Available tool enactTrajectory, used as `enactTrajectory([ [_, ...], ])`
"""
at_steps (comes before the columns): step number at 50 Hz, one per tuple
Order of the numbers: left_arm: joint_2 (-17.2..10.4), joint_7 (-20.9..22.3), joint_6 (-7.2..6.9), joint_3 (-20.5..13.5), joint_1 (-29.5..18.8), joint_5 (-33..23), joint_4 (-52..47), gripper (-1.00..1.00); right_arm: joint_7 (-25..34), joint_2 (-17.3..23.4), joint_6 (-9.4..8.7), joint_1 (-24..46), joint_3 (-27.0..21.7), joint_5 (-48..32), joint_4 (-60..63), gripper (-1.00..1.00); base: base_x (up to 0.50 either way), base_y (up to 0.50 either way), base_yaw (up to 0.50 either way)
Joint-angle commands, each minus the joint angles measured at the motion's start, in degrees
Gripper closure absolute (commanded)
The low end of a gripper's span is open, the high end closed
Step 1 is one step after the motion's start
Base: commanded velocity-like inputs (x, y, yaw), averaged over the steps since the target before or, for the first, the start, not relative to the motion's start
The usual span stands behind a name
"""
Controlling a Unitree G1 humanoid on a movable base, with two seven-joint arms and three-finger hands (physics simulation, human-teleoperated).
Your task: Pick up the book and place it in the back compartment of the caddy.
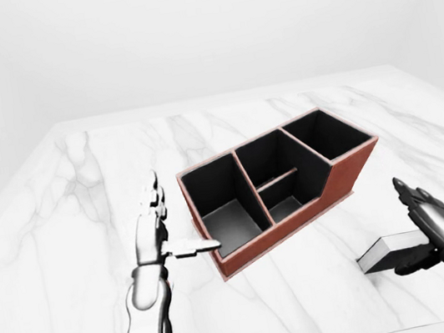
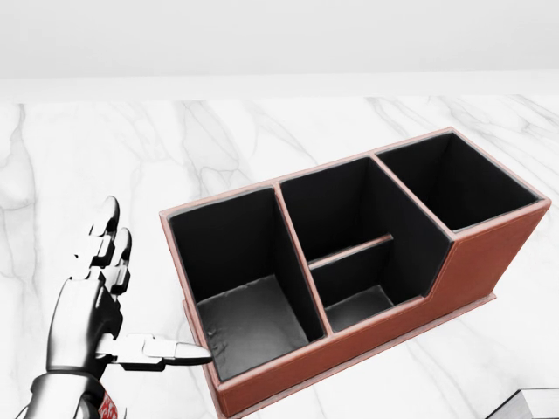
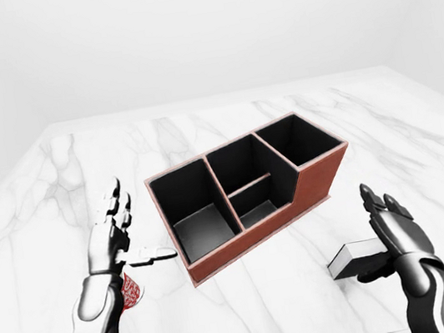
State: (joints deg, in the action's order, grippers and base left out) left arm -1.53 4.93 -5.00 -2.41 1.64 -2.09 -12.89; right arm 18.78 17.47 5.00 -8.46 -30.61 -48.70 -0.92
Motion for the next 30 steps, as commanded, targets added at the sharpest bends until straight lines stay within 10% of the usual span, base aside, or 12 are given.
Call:
enactTrajectory([
  [1, 0.02, -0.04, 0.0, 0.13, 0.05, -0.18, 0.09, -1.0, -1.19, 0.84, 0.0, 0.28, 0.57, 0.1, -2.26, -1.0, 0.0, 0.0, 0.0],
  [27, 0.12, -0.08, 0.0, 0.36, 0.36, -0.44, 0.4, -1.0, -1.97, 1.55, 0.0, -0.14, 0.67, -0.11, -4.8, -1.0, 0.0, 0.0, 0.0],
  [28, 0.13, -0.09, 0.0, 0.35, 0.35, -0.43, 0.41, -1.0, -1.91, 1.54, 0.0, -0.56, 0.88, -0.19, -5.17, -0.58, 0.0, 0.0, 0.0],
  [29, 0.13, -0.08, 0.0, 0.36, 0.36, -0.42, 0.36, -1.0, -1.92, 1.55, 0.0, -0.49, 0.88, -0.17, -5.33, 0.41, 0.0, 0.0, 0.0],
  [30, 0.13, -0.09, 0.0, 0.37, 0.37, -0.44, 0.43, -1.0, -1.6, 1.54, 0.0, -0.4, 0.81, 0.06, -5.31, 1.0, 0.0, 0.0, 0.0],
])
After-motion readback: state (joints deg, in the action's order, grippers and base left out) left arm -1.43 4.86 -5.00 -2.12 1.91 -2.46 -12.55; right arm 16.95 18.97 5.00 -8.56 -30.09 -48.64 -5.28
